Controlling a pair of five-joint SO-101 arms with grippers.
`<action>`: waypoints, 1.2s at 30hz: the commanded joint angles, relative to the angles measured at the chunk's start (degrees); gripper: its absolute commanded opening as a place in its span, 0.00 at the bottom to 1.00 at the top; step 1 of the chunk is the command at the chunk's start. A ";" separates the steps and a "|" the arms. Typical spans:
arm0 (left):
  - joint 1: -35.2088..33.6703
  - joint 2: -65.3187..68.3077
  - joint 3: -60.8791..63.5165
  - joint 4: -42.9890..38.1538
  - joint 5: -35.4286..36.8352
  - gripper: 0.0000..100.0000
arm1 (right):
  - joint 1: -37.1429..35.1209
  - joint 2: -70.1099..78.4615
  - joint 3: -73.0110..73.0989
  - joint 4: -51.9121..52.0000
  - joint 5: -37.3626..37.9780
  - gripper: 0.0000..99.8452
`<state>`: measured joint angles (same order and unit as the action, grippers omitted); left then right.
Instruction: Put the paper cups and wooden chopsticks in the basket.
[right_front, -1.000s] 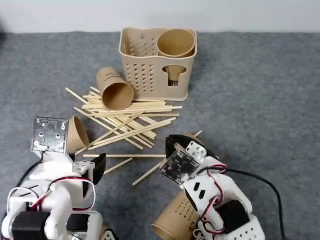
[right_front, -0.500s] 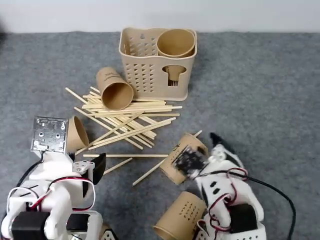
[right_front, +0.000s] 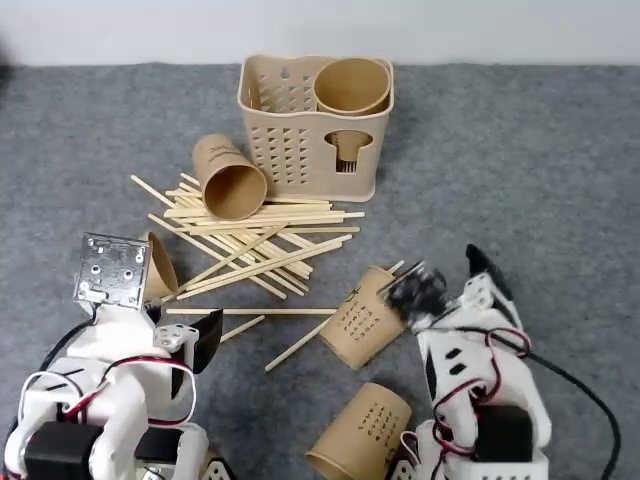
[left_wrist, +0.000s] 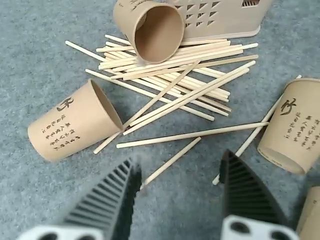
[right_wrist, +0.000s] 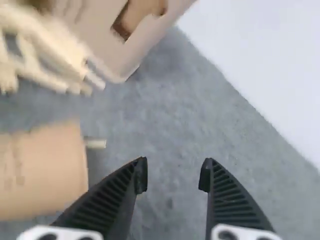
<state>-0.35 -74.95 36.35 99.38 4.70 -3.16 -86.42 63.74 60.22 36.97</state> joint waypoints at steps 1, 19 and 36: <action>0.44 -0.26 -0.40 -0.62 0.62 0.25 | 0.75 14.81 -14.77 -4.18 -11.34 0.19; 0.53 0.09 -0.31 -0.44 0.44 0.25 | -1.89 68.53 -51.96 9.27 -38.86 0.19; 6.15 -0.26 -0.31 -0.44 0.79 0.25 | -13.14 70.02 -51.69 24.22 -39.38 0.26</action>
<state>5.36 -74.95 36.35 99.38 4.70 -15.91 -16.26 14.77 82.99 -3.12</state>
